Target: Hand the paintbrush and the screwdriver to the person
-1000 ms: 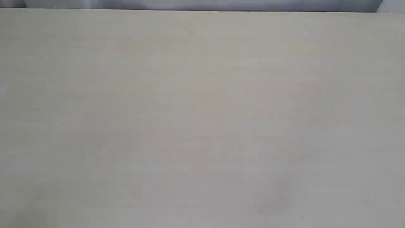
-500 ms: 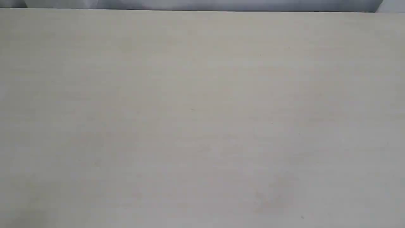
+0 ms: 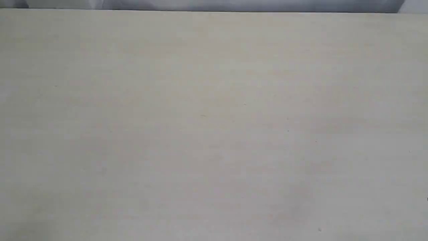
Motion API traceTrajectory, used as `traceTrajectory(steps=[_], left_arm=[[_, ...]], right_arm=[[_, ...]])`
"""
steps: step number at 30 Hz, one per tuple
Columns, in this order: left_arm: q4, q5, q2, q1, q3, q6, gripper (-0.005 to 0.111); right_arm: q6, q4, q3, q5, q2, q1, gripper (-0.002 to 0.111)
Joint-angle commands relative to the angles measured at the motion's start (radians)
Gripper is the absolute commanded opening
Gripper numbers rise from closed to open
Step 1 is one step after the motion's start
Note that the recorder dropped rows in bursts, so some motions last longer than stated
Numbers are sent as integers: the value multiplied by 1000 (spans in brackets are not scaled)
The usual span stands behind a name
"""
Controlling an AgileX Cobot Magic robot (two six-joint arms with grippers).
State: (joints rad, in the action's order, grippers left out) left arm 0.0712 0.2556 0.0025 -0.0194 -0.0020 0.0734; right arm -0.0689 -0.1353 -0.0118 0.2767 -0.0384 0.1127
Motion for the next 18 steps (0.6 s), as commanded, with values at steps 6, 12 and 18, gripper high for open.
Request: traceTrajectory(steps=[6, 12, 18], left_arm=[[-2, -8, -2, 8, 2, 2, 0], [-2, -8, -2, 8, 2, 2, 0], [-2, -8, -2, 8, 2, 2, 0]], right_arm=[[17, 12, 12, 19, 6, 1, 5], [26, 15, 12, 40, 6, 1, 5], [47, 34, 12, 40, 6, 1, 5]])
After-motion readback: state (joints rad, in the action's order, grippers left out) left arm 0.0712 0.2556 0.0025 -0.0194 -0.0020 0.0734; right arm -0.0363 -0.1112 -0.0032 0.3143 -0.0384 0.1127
